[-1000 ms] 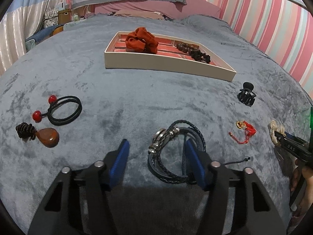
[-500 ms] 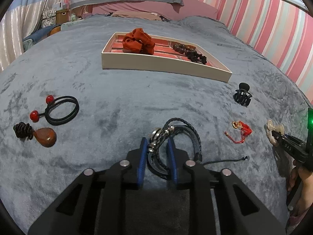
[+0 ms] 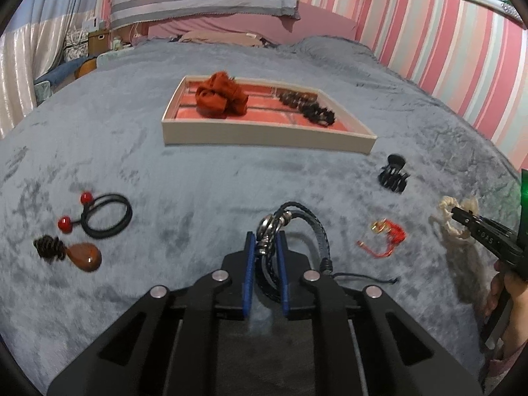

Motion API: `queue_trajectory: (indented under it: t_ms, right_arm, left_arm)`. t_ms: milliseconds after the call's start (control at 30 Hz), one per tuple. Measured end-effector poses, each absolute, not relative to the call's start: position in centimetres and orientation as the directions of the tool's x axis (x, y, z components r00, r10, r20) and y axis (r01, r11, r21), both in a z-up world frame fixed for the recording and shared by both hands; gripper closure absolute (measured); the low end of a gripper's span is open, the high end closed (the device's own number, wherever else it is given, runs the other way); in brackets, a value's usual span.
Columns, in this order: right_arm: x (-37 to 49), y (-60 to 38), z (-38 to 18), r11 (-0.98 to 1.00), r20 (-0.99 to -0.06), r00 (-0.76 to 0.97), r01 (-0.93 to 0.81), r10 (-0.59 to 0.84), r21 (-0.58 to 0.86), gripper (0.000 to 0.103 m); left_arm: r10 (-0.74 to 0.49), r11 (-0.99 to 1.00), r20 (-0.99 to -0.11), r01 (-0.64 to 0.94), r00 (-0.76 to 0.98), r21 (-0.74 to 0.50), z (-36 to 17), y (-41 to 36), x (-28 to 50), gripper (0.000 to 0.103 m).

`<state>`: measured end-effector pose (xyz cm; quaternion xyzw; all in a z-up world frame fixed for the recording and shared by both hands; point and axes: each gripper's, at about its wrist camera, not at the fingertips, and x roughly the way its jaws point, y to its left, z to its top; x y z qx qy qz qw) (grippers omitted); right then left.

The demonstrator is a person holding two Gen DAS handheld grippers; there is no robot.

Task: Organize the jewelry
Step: 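Carry the bracelet and flower scrunchie over the tray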

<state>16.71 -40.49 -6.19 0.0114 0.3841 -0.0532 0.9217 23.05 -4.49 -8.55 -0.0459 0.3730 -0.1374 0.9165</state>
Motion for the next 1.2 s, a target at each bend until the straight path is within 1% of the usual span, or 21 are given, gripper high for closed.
queue_trajectory:
  t_ms: [233,500,733,900,1100,1200]
  right_arm:
    - [18.9,-38.9,-2.7,0.997,-0.659,0.750,0.072,-0.051,0.005,0.083]
    - [23.6,-36.4,1.2,0.999,-0.604,0.797,0.024,-0.004,0.026,0.083]
    - [29.1,-33.4,2.2,0.999,-0.598,0.800,-0.015,0.039,0.046,0.083]
    - [33.4,-31.2,1.2,0.998,-0.617,0.785,-0.027,0.054,0.054,0.083]
    - [37.7,-28.9,-1.4,1.000,-0.661,0.750,-0.030,0.026,0.005,0.083]
    - [39.2,-28.4,-3.0,1.000,-0.687,0.727,-0.023,0.002,-0.022,0.083]
  left_arm:
    - [-0.313,0.950,-0.604,0.245,0.733,-0.194,-4.7,-4.6,25.0,0.090]
    - [-0.298,0.954,-0.540,0.229,0.787,-0.192,-0.5,-3.7,29.5,0.090]
    - [-0.271,0.961,-0.496,0.207,0.825,-0.182,2.3,-2.7,33.8,0.090]
    - [-0.251,0.964,-0.526,0.163,0.813,-0.209,1.2,-2.2,37.4,0.090]
    - [-0.199,0.978,-0.623,0.112,0.757,-0.176,-3.0,-2.8,41.6,0.090]
    - [-0.186,0.980,-0.665,0.085,0.723,-0.181,-4.8,-2.9,43.3,0.090]
